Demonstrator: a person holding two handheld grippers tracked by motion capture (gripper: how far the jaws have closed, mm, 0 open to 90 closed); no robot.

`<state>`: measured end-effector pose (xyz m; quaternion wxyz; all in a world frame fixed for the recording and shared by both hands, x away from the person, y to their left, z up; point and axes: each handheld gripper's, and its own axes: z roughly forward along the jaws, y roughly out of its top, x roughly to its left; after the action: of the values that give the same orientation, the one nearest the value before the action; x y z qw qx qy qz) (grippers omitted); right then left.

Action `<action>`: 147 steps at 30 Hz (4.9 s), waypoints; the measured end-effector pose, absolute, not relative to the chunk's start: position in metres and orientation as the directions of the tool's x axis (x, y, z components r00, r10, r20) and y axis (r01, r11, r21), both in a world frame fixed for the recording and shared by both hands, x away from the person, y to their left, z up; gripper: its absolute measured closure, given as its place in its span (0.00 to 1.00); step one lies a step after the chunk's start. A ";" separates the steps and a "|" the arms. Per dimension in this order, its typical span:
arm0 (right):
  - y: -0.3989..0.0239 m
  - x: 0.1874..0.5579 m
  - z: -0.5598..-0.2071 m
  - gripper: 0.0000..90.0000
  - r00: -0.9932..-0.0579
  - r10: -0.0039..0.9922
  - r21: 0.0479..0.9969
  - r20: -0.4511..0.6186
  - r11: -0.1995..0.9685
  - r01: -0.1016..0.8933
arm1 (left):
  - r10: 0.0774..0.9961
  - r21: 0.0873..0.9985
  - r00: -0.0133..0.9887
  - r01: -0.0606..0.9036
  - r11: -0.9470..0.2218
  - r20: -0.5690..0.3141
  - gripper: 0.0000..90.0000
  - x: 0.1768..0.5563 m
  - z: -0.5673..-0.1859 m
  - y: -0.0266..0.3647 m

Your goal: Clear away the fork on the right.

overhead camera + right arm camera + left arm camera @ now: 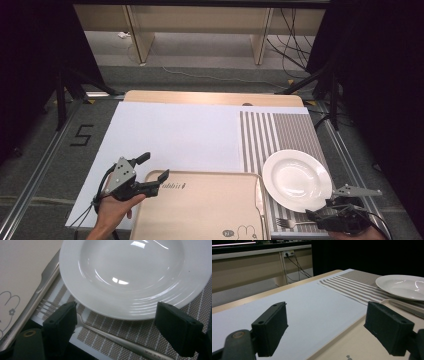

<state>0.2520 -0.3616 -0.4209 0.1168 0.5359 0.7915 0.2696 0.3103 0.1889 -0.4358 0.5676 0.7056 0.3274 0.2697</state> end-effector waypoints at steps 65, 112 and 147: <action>-0.346 0.260 -0.454 0.36 -0.481 0.874 0.315 0.063 0.440 0.841 | 0.767 0.978 0.641 0.156 -0.139 0.007 0.19 0.312 -0.437 0.189; -0.329 0.262 -0.450 0.77 -0.660 0.750 0.219 -0.034 0.650 0.727 | 0.761 0.977 0.649 0.156 -0.144 0.008 0.19 0.311 -0.436 0.188; -0.313 0.264 -0.448 0.95 -0.757 0.651 0.133 -0.059 0.757 0.640 | 0.761 0.978 0.649 0.148 -0.145 0.015 0.20 0.311 -0.436 0.187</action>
<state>0.2638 -0.3133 -0.4481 0.0511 0.3447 0.9358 0.0525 0.3111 0.1872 -0.4361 0.5694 0.7072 0.3212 0.2692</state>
